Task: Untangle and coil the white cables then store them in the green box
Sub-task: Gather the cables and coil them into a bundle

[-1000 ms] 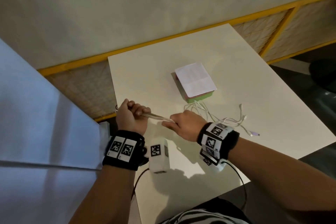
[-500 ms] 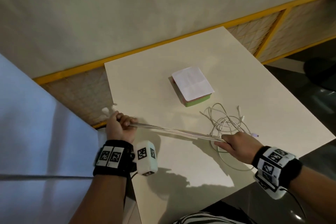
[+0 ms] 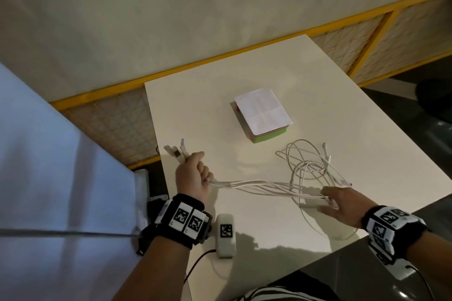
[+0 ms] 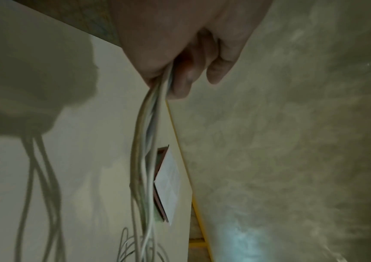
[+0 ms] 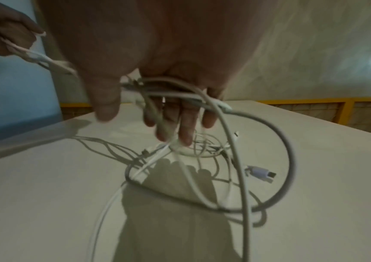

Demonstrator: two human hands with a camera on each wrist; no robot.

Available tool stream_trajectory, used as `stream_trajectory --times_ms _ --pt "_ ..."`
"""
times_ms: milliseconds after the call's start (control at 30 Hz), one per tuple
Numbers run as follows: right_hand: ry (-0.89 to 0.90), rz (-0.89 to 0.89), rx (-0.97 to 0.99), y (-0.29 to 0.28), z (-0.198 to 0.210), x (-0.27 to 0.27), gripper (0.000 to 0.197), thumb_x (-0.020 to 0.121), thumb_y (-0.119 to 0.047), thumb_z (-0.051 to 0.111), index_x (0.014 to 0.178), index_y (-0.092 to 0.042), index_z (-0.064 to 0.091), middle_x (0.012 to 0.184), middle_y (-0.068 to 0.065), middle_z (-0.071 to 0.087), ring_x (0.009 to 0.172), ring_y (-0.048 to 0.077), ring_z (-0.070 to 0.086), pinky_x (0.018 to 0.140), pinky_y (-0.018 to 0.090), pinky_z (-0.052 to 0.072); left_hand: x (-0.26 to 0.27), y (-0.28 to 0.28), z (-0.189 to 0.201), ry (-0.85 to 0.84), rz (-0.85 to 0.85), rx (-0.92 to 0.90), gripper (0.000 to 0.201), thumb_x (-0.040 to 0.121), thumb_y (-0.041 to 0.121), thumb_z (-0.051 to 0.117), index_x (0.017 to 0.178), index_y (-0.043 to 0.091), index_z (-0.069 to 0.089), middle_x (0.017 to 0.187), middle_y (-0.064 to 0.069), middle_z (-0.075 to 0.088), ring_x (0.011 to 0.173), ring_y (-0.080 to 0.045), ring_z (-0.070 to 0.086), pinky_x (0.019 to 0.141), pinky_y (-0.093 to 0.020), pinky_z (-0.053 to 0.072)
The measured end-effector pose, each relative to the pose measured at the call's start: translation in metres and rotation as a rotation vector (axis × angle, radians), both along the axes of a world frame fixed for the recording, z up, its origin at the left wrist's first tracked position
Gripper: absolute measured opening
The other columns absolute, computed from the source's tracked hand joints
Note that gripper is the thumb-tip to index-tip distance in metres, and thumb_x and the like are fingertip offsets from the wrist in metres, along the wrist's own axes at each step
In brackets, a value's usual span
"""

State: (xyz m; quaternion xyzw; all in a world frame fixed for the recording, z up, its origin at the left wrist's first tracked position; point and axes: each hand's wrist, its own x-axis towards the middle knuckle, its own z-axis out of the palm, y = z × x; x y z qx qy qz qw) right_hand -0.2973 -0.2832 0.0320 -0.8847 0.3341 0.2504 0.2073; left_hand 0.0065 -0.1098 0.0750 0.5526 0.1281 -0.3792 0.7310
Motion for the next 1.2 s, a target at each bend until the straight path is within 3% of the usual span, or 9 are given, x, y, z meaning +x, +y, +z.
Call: stream_trajectory --times_ms 100,267,400,567,833,933,1033,1133,1200 --pt "-0.114 0.071 0.001 -0.001 0.008 0.021 0.098 0.060 -0.090 0.029 0.138 -0.032 0.036 0.139 -0.003 0.046 0.130 0.022 0.042 0.110 0.042 0.031 -0.010 -0.003 0.000 -0.024 -0.050 -0.015 0.046 0.092 -0.001 0.047 0.056 0.021 0.028 0.035 0.008 0.022 0.029 -0.007 0.019 0.036 -0.016 0.022" --pt "-0.439 0.121 0.067 0.017 0.052 0.114 0.083 0.075 -0.076 0.039 0.140 -0.023 0.036 0.141 0.004 0.046 0.129 0.023 0.045 0.109 0.038 0.034 -0.026 -0.012 0.003 0.035 -0.056 -0.057 0.044 0.095 0.004 0.048 0.061 0.021 0.027 0.038 0.009 0.021 0.031 -0.008 0.019 0.036 -0.018 0.024" --pt "-0.342 0.229 0.280 0.060 0.066 0.182 0.064 0.085 -0.040 0.061 0.137 -0.017 0.033 0.138 0.006 0.048 0.123 0.023 0.049 0.104 0.036 0.039 -0.028 -0.015 0.005 0.112 -0.015 -0.128 0.047 0.099 0.019 0.051 0.059 0.021 0.028 0.041 0.007 0.021 0.035 -0.009 0.021 0.040 -0.021 0.031" --pt "-0.365 0.115 0.199 0.085 0.046 0.199 0.035 0.095 -0.040 0.042 0.108 -0.007 0.045 0.101 0.020 0.064 0.090 0.037 0.061 0.071 0.036 0.042 -0.010 -0.006 0.003 0.179 0.068 -0.202 0.043 0.100 0.032 0.049 0.061 0.016 0.037 0.044 0.003 0.035 0.040 -0.013 0.046 0.058 -0.030 0.047" --pt "-0.223 0.276 0.010 0.083 0.058 0.190 0.046 0.098 -0.043 0.026 0.098 -0.007 0.055 0.097 0.019 0.064 0.075 0.032 0.053 0.065 0.033 0.034 0.011 0.016 -0.010 0.187 -0.058 -0.092 0.026 0.099 0.024 0.052 0.077 0.011 0.056 0.063 -0.004 0.068 0.061 -0.017 0.072 0.059 -0.027 0.060" --pt "-0.154 0.301 0.030 0.076 0.069 0.184 0.046 0.099 -0.041 0.026 0.099 -0.006 0.056 0.097 0.020 0.063 0.071 0.027 0.045 0.065 0.033 0.032 0.033 0.028 -0.011 0.012 -0.120 0.107 0.013 0.098 0.024 0.053 0.098 0.014 0.060 0.094 -0.008 0.067 0.076 -0.019 0.066 0.067 -0.033 0.053" --pt "-0.099 0.337 0.024 0.068 0.083 0.183 0.046 0.099 -0.038 0.027 0.097 -0.003 0.057 0.097 0.021 0.064 0.071 0.027 0.046 0.066 0.032 0.033 0.049 0.034 -0.007 -0.437 -0.251 0.241 0.043 0.090 0.026 0.058 0.131 0.019 0.050 0.122 -0.003 0.061 0.099 -0.016 0.060 0.076 -0.028 0.048" --pt "-0.046 0.391 0.005 0.060 0.093 0.189 0.045 0.099 -0.036 0.030 0.098 -0.001 0.058 0.097 0.021 0.064 0.072 0.028 0.047 0.065 0.032 0.034 0.044 0.027 0.015 -0.901 -0.749 0.168 0.062 0.068 0.046 0.062 0.128 0.036 0.049 0.120 0.031 0.056 0.114 -0.004 0.056 0.095 -0.023 0.045" --pt "-0.011 0.443 -0.005 0.057 0.099 0.194 0.046 0.099 -0.035 0.030 0.099 0.001 0.059 0.098 0.021 0.064 0.073 0.028 0.047 0.066 0.032 0.034 0.031 0.018 0.019 -1.010 -1.074 0.187 0.070 0.070 0.038 0.069 0.135 0.039 0.044 0.128 0.035 0.049 0.126 -0.003 0.048 0.103 -0.019 0.036"
